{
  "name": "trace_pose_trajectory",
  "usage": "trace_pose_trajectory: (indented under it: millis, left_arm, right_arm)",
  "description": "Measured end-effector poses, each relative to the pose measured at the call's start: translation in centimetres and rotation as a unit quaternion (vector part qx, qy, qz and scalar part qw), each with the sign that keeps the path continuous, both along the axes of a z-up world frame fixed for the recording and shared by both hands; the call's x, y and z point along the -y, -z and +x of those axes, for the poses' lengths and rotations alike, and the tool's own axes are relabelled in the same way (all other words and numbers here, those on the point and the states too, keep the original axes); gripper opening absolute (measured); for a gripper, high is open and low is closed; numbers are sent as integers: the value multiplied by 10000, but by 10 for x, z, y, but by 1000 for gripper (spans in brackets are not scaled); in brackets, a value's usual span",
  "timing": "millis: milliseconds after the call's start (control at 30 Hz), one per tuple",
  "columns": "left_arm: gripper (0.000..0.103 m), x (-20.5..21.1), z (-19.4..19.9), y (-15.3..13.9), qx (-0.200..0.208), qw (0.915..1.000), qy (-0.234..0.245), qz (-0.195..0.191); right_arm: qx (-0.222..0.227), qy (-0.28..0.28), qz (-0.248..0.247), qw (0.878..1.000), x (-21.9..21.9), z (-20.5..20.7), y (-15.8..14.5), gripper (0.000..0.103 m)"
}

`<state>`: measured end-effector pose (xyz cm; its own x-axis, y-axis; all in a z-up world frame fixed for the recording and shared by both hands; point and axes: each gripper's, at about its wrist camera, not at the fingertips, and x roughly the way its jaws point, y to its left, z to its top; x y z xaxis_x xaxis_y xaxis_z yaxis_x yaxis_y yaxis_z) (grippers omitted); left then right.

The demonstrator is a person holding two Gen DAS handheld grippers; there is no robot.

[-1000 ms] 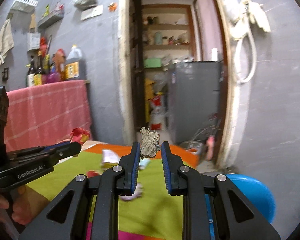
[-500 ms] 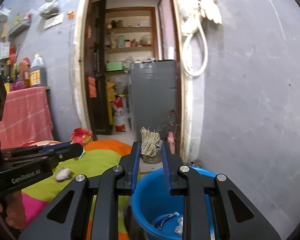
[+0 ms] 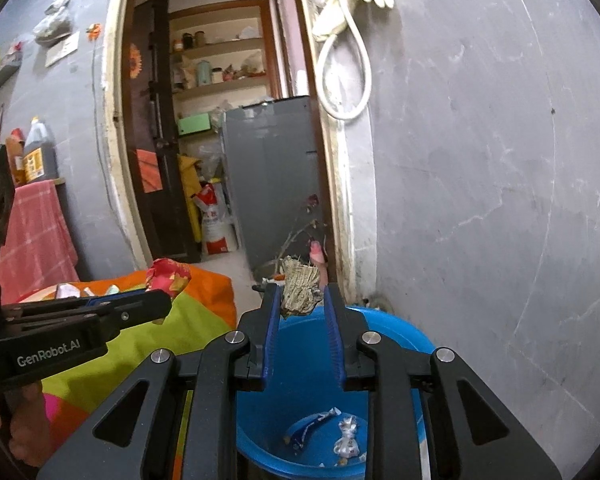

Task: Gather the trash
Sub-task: 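Carry both items over the blue basin and open both grippers, then move both tools back over the blanket toward the onion slice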

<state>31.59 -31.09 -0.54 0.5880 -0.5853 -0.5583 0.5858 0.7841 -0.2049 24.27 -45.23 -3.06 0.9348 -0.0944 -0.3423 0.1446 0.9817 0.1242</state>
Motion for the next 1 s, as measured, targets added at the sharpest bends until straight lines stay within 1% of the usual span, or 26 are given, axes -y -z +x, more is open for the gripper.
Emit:
trace_pose_trajectory:
  millis: [67, 233, 333, 367, 500, 533, 567, 600, 633, 733, 767, 800, 833, 867, 900, 967, 1000]
  left_arm:
    - [11, 2, 6, 4, -136, 9999, 3, -20]
    - [15, 3, 10, 11, -308, 9995, 24, 26]
    - [16, 4, 12, 14, -363, 9993, 6, 52]
    - [17, 4, 13, 15, -383, 9993, 1, 57]
    - [28, -1, 10, 14, -361, 9993, -80, -3]
    - [29, -4, 9, 13, -333, 9994, -111, -24]
    - [32, -5, 8, 12, -301, 9994, -141, -36]
    - [35, -7, 7, 11, -263, 9995, -176, -39]
    - [37, -10, 6, 9, -213, 9995, -220, -49]
    - [48, -19, 2, 4, -114, 9992, -361, -112]
    - [57, -23, 1, 2, -82, 9990, -427, -142]
    - [65, -27, 0, -1, -40, 9985, -509, -181]
    - [69, -33, -2, -3, 13, 9979, -601, -232]
    - [78, -38, -3, -6, 58, 9972, -687, -271]
    - [86, -45, -5, -8, 110, 9964, -778, -304]
    - [94, -57, -9, -12, 249, 9939, -1015, -352]
    - [96, -63, -10, -15, 300, 9927, -1105, -367]
  right_arm:
    - [-66, 34, 65, 10000, 5, 4, 3, 21]
    - [-165, 95, 146, 9997, 10, 10, 7, 21]
    - [-168, 133, 180, 9996, 13, 10, 8, 27]
    - [-151, 144, 193, 9996, 13, 9, 7, 31]
    - [-110, 188, 153, 9996, 13, 8, 5, 32]
    - [-92, 199, 143, 9997, 13, 7, 4, 32]
    - [-71, 211, 131, 9997, 12, 5, 3, 37]
    - [-42, 224, 121, 9997, 12, 4, 3, 44]
    - [-5, 236, 117, 9997, 12, 2, 2, 46]
    - [94, 263, 76, 9996, 10, -3, -4, 51]
    - [123, 278, 47, 9995, 9, -5, -6, 54]
    - [158, 284, 30, 9995, 8, -6, -9, 60]
    - [193, 283, 29, 9994, 7, -8, -10, 65]
    - [259, 305, 39, 9992, 6, -11, -13, 76]
    - [301, 331, 47, 9990, 6, -12, -15, 82]
    - [349, 361, 43, 9987, 3, -15, -20, 86]
    - [363, 360, 26, 9987, 1, -15, -22, 89]
